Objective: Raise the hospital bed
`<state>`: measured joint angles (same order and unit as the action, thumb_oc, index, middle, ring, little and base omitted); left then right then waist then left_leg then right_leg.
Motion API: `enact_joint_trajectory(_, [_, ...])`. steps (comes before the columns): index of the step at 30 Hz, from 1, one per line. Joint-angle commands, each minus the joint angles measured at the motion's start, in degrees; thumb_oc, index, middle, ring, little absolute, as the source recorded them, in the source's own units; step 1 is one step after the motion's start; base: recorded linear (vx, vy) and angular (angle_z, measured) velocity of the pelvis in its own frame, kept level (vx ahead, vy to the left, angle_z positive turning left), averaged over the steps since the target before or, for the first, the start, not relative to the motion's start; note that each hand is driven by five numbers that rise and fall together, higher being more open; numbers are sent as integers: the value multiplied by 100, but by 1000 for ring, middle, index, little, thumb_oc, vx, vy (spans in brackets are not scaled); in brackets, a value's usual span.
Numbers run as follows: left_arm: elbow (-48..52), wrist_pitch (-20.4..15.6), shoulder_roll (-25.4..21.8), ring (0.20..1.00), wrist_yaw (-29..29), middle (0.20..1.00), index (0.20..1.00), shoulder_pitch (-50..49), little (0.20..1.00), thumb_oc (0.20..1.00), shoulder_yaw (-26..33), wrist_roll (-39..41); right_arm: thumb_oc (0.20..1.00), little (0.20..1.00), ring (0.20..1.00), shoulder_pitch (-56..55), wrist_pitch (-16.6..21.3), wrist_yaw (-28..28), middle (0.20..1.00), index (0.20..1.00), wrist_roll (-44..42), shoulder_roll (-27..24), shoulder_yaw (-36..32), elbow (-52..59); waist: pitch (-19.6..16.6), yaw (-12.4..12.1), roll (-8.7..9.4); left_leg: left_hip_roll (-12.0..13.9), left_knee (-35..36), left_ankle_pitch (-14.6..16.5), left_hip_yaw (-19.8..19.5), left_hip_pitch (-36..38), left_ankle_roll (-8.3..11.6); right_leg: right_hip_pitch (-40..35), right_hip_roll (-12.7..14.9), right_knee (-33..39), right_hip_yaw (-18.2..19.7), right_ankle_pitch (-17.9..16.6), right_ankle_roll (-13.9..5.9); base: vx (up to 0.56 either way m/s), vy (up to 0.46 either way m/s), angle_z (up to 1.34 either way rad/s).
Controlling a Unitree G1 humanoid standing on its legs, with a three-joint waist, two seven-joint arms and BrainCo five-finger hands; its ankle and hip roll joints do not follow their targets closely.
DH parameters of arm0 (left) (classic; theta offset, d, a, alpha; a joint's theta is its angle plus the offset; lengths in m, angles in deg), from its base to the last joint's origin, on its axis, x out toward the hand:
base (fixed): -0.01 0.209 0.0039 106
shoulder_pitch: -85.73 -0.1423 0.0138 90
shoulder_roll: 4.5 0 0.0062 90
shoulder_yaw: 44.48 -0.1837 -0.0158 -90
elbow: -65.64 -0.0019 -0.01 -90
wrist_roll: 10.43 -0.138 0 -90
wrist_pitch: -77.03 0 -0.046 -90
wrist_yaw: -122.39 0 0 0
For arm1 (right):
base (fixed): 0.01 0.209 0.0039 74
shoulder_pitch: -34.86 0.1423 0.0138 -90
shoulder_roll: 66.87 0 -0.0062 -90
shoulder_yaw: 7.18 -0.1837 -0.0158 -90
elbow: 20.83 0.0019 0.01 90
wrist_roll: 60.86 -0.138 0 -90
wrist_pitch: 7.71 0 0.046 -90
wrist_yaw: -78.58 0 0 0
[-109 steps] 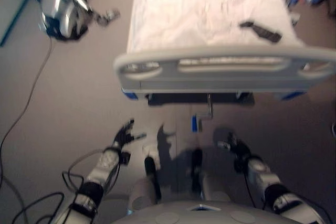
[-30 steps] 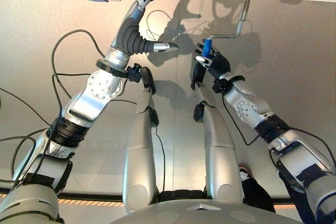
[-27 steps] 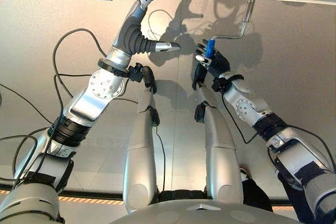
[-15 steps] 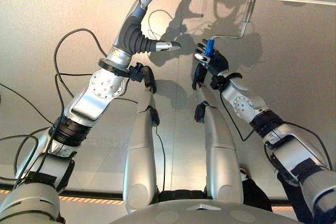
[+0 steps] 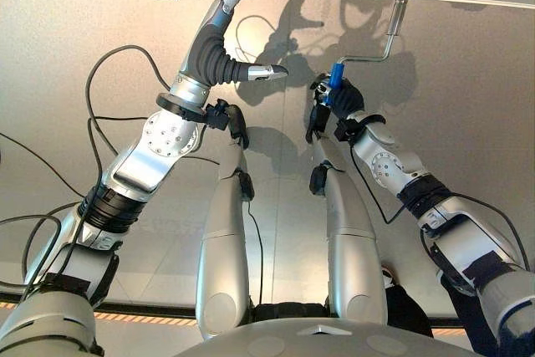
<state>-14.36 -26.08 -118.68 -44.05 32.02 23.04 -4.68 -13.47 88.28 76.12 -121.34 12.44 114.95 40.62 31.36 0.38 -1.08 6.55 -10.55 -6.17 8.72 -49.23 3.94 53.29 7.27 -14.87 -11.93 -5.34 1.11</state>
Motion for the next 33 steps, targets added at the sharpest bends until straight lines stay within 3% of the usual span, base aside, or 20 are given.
enact_joint_trajectory(1, [784, -360, -17, 1000, 104, 1000, 1000, -143, 1000, 1000, 57, 77, 200, 200, 200, 402, 391, 217, 200, 200, -106, 343, 18, 922, -157, -148, -55, 140, -220, 316, 81, -154, 229, -128, 303, 195, 214, 62, -869, 0, 0, 0])
enact_joint_trajectory(20, [1088, -727, 1, 1000, -54, 1000, 1000, -201, 1000, 1000, 62, 889, 200, 200, 200, 1796, 299, -12, 200, 200, 250, 849, -184, -1451, -157, -469, -331, 98, -361, 305, -78, -635, 207, 424, 412, -371, 155, 297, -873, 0, -5, 2])
enact_joint_trajectory(26, [1162, -700, 75, 1000, -54, 1000, 1000, -265, 1000, 1000, 81, 1005, 200, 200, 200, 2098, 209, 17, 200, 200, 411, 856, -281, -2159, -157, -638, -565, 14, -582, 350, -188, -1055, 156, 849, 516, -812, 152, 445, -886, 4, 14, 15])
enact_joint_trajectory(33, [1343, -806, 75, 1000, -92, 1000, 1000, -233, 1000, 1000, 135, 1311, 200, 200, 200, 2526, -87, -144, 200, 200, 1350, 631, -371, -3599, -157, -759, -790, 2, -838, 415, -211, -1440, 141, 1262, 586, -1164, 226, 575, -859, 12, 4, 10])
